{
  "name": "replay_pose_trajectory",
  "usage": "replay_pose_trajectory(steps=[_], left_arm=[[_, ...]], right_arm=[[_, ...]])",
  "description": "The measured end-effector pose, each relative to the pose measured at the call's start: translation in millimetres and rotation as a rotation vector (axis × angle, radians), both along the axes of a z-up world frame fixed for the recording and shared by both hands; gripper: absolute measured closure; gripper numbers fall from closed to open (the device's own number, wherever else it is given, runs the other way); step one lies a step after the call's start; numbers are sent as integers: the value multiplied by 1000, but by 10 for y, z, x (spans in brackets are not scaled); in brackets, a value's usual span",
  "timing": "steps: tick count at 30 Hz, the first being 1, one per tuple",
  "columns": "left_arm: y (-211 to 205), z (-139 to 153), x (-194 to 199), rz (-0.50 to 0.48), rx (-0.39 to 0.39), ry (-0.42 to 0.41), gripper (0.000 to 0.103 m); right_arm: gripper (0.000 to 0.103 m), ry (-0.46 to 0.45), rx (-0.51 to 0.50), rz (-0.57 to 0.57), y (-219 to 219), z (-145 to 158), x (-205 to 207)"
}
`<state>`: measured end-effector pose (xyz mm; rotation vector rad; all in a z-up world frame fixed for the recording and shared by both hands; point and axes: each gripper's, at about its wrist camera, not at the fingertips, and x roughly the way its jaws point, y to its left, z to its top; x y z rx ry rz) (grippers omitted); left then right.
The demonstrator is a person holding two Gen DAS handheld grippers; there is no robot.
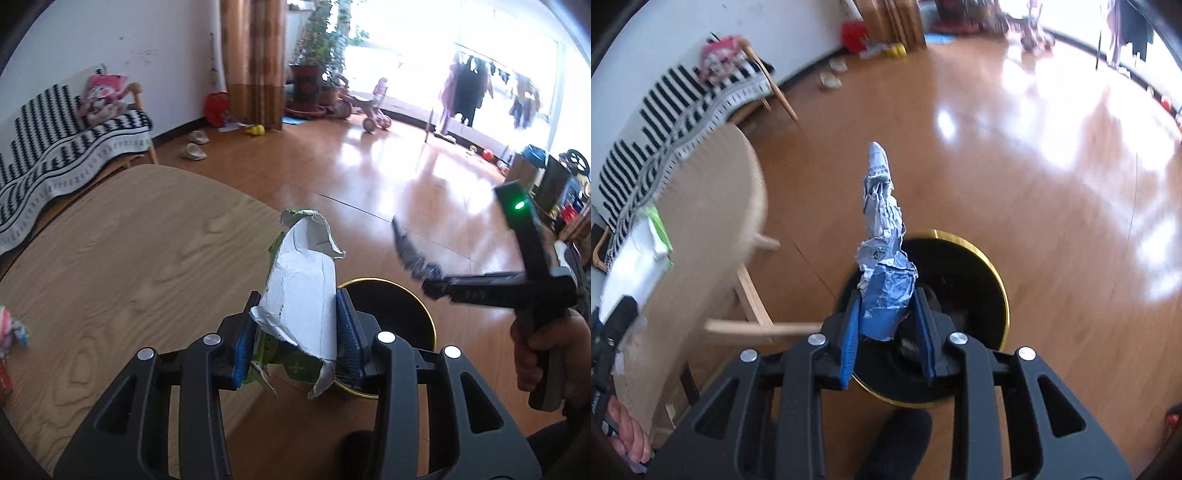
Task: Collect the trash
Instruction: 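Carry both items to the bin and open both tools to drop them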
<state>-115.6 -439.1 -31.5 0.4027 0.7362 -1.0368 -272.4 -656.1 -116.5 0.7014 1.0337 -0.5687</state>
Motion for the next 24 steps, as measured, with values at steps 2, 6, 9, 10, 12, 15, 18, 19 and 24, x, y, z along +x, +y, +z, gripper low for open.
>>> replay_pose_trajectory(steps=[2, 6, 9, 10, 12, 15, 18, 19, 24], left_arm=[[-66, -51, -39, -14, 11, 1, 63], [-145, -113, -75, -28, 22, 9, 63], [-180, -129, -64, -29, 24, 12, 63], [-182, -133, -55, -29, 23, 16, 63], [-193, -139, -59, -27, 22, 20, 63], [-229, -147, -42, -27, 25, 24, 63], [-249, -173, -38, -29, 28, 30, 63], [-258, -189, -41, -30, 29, 33, 63], [-348, -255, -59, -49, 38, 50, 63]], right_arm=[[75, 60, 47, 15, -20, -181, -13], [75, 122, 83, 27, 18, -349, 84], [75, 123, 89, 25, 2, -352, 136], [75, 121, 89, 25, -1, -342, 164], [75, 115, 87, 25, -7, -318, 181], [75, 109, 82, 26, 5, -251, 165], [42, 115, 56, 23, -22, -230, 187], [35, 114, 44, 21, -17, -214, 188], [31, 92, 36, -32, -98, -148, 108]])
